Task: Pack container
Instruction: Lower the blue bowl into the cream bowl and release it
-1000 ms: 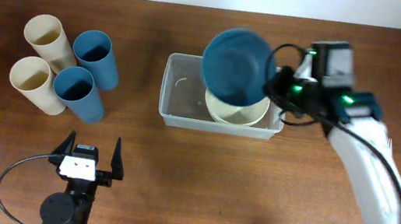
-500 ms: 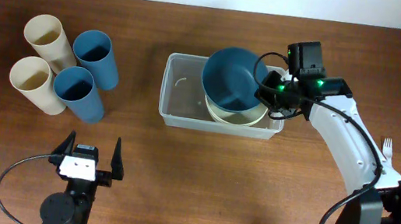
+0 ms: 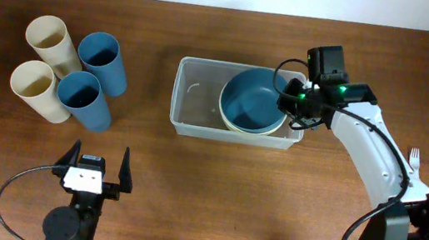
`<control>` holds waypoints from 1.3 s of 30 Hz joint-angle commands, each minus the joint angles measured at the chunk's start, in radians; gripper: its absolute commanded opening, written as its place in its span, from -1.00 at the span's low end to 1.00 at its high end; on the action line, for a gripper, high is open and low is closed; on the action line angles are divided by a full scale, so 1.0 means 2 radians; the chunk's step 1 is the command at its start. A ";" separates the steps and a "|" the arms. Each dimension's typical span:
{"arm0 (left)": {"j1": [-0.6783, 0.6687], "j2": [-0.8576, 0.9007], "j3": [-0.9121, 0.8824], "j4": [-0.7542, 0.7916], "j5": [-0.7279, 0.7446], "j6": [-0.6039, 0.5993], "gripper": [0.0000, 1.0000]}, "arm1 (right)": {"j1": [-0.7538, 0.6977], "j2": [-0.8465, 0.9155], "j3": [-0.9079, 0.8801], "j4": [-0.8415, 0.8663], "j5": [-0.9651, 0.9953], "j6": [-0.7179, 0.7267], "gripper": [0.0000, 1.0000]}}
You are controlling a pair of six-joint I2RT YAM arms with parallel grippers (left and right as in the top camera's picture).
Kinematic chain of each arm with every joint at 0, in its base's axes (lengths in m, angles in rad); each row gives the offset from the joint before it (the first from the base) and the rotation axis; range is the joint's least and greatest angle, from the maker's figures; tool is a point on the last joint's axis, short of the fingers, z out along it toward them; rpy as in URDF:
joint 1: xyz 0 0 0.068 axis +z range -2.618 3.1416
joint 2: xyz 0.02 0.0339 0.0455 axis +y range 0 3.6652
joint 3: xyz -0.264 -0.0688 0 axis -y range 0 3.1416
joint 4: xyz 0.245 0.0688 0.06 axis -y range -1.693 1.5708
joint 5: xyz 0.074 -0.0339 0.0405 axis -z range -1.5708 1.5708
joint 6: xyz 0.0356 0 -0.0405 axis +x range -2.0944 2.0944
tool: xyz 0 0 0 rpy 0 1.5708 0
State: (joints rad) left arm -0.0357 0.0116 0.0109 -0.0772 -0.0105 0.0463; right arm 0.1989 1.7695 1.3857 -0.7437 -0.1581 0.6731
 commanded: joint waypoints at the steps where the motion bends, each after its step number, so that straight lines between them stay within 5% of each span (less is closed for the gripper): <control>1: 0.003 -0.003 -0.001 -0.003 0.006 0.010 1.00 | 0.001 -0.001 0.007 0.000 0.002 -0.004 -0.40; 6: 0.003 -0.003 -0.001 -0.003 0.006 0.010 1.00 | 0.001 -0.001 0.007 0.000 0.003 -0.004 -0.69; 14: 0.003 -0.003 -0.001 -0.003 0.006 0.010 1.00 | 0.001 0.002 0.007 0.000 0.008 -0.006 -0.69; 17: 0.003 -0.003 -0.001 -0.003 0.006 0.010 1.00 | 0.001 0.002 0.007 0.000 0.009 -0.006 -0.92; 34: 0.003 -0.003 -0.001 -0.003 0.006 0.010 1.00 | -0.008 0.002 0.007 -0.008 0.000 -0.006 -0.93; 39: 0.003 -0.003 -0.001 -0.003 0.006 0.010 1.00 | -0.035 0.002 0.007 -0.009 -0.071 -0.006 -0.93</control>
State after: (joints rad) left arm -0.0357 0.0120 0.0109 -0.0772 -0.0105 0.0463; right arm 0.1688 1.7706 1.3857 -0.7628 -0.2020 0.6685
